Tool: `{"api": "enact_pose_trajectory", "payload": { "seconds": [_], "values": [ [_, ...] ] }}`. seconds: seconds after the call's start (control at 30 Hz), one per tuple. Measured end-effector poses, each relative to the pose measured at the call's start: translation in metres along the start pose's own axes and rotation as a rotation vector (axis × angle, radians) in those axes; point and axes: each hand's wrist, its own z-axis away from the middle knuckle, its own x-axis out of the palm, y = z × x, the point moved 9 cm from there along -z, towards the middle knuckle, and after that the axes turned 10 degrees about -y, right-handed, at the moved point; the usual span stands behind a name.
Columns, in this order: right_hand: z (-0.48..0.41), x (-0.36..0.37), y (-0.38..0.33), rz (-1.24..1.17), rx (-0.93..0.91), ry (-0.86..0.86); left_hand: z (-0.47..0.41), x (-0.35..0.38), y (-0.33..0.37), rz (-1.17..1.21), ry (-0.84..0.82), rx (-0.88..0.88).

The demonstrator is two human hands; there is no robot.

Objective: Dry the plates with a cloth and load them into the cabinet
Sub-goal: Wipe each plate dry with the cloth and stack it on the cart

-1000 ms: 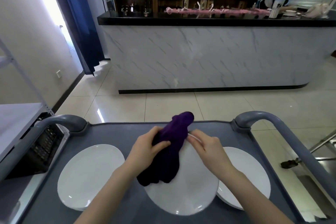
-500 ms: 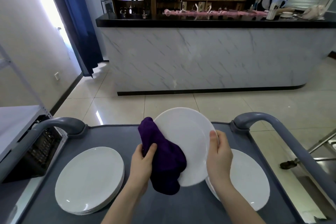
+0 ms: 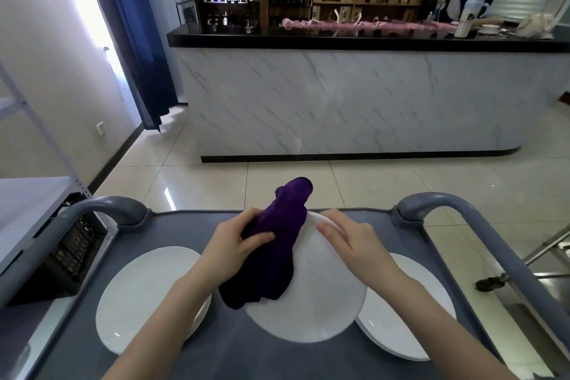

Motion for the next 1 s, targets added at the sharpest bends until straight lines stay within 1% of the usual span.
{"api": "enact_pose_trajectory", "payload": {
  "seconds": [0.07,0.13,0.2,0.27,0.33,0.4,0.47,0.53,0.6,0.63,0.7,0.77,0.8,0.83,0.93,1.0],
  "values": [
    [0.0,0.0,0.0,-0.035,-0.006,0.071,0.001,0.006,-0.003,0.042,-0.004,-0.012],
    [0.005,-0.005,0.0,-0.081,-0.012,0.168,0.004,0.008,-0.008,0.127,0.061,-0.035],
    [0.012,-0.009,0.005,-0.153,0.014,0.283,0.01,0.005,-0.021,0.243,0.217,-0.092],
    [0.023,-0.016,0.015,-0.279,0.1,0.468,0.02,0.013,-0.038,0.468,0.382,-0.182],
    [0.034,-0.015,0.024,-0.409,0.21,0.638,0.031,0.038,-0.049,0.685,0.475,-0.273],
    [0.04,-0.005,0.031,-0.481,0.275,0.702,0.041,0.058,-0.055,0.782,0.549,-0.339],
    [0.042,0.002,0.033,-0.474,0.288,0.675,0.047,0.064,-0.06,0.793,0.576,-0.359],
    [0.043,0.001,0.034,-0.434,0.251,0.615,0.047,0.057,-0.061,0.721,0.53,-0.337],
    [0.039,-0.005,0.033,-0.368,0.19,0.517,0.043,0.04,-0.058,0.55,0.479,-0.288],
    [0.035,-0.005,0.031,-0.324,0.155,0.438,0.04,0.029,-0.054,0.435,0.449,-0.249],
    [0.023,0.003,0.023,-0.218,0.087,0.238,0.028,0.016,-0.037,0.234,0.301,-0.148],
    [0.015,0.019,0.015,-0.139,0.044,0.076,0.013,0.02,-0.02,0.074,0.086,-0.073],
    [0.012,0.024,0.013,-0.139,0.036,0.049,0.009,0.023,-0.015,0.008,0.014,-0.061],
    [0.011,0.027,0.011,-0.162,0.032,0.054,0.006,0.025,-0.012,-0.03,-0.01,-0.058],
    [0.014,0.027,0.011,-0.201,0.035,0.136,0.006,0.02,-0.013,-0.028,0.088,-0.067],
    [0.019,0.022,0.014,-0.216,0.06,0.196,0.009,0.014,-0.018,-0.025,0.166,-0.104]
  ]
}}
